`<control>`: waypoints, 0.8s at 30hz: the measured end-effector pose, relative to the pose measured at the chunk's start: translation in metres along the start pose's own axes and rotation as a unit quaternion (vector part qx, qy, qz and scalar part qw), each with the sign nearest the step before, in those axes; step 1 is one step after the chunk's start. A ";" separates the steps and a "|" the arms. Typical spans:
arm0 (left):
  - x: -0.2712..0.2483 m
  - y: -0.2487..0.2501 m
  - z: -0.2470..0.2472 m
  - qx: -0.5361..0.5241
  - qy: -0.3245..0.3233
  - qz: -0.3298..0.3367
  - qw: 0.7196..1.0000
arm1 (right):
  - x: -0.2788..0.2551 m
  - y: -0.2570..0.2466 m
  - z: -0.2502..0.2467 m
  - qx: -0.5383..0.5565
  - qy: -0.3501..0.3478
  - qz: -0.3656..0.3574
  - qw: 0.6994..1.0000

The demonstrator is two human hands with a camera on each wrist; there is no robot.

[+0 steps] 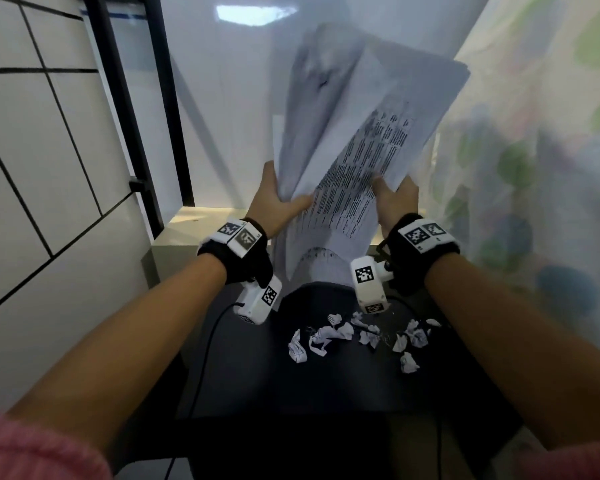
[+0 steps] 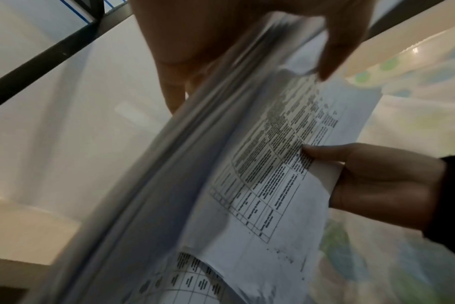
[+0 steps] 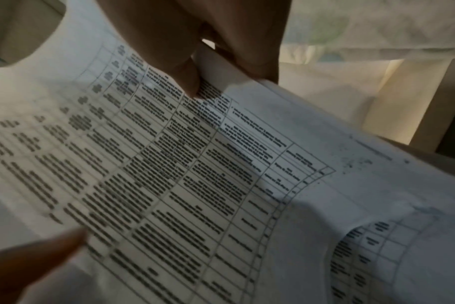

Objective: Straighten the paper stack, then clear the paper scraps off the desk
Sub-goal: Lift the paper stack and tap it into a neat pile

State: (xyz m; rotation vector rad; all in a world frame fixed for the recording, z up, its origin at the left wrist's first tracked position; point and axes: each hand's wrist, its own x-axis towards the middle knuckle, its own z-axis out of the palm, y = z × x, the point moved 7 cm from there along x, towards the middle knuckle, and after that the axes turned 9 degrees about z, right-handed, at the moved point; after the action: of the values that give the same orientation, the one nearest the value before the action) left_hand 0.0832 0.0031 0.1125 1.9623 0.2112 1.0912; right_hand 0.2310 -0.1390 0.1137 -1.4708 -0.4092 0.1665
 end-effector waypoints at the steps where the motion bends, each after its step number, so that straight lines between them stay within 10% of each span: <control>1: -0.001 -0.007 -0.002 0.005 0.011 -0.007 1.000 | -0.002 0.004 0.003 -0.005 -0.011 -0.004 1.000; 24: 0.000 -0.028 -0.039 -0.015 0.130 -0.101 0.986 | 0.011 0.044 -0.004 -0.063 -0.059 0.030 0.996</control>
State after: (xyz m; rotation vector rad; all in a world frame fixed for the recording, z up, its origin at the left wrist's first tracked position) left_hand 0.0604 0.0442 0.1011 1.7262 0.5201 1.2045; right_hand 0.2486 -0.1347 0.0721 -1.6039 -0.4785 0.2810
